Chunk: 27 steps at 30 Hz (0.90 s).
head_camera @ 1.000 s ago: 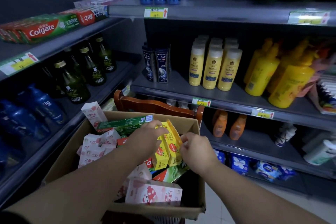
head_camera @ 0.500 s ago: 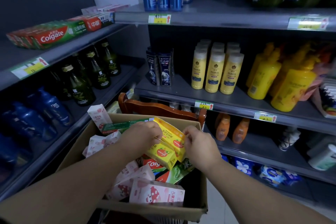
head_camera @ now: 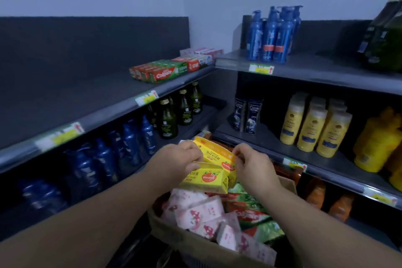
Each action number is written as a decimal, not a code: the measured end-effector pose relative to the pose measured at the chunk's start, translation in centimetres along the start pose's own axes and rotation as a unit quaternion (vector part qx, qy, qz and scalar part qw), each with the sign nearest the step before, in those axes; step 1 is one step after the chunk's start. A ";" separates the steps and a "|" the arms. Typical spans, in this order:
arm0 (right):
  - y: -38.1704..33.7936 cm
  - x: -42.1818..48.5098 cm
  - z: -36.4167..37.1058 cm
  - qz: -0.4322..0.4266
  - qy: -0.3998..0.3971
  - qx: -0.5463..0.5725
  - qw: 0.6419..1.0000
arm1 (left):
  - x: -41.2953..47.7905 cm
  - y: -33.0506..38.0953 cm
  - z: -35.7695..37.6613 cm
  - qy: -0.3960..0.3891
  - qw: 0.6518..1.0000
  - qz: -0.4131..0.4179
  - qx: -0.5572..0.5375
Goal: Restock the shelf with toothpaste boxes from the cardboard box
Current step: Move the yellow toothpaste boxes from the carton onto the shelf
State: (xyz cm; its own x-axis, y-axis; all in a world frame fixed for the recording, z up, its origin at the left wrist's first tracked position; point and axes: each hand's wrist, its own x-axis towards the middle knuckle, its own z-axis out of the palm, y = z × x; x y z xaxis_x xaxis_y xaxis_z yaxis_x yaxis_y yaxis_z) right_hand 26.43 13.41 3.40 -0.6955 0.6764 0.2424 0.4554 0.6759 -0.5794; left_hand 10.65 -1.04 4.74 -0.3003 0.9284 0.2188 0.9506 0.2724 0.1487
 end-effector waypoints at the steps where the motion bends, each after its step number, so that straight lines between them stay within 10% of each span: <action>1: -1.9 -0.1 0.7 -0.012 -0.003 0.007 1.000 | -1.7 -1.0 -1.3 0.004 1.000 -0.016 0.006; 27: -55.1 -23.9 21.1 -0.333 -0.174 0.230 0.898 | -60.6 -14.8 -26.9 0.213 0.870 -0.420 0.145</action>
State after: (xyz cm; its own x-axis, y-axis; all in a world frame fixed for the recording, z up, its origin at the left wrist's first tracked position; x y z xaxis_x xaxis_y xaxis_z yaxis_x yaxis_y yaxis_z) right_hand 6.30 -46.18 13.13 -0.8966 -0.0187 0.4424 -0.3471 0.6499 -0.6761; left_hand 12.66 -68.15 15.21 -0.8416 0.2103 0.4974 0.3434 0.9193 0.1923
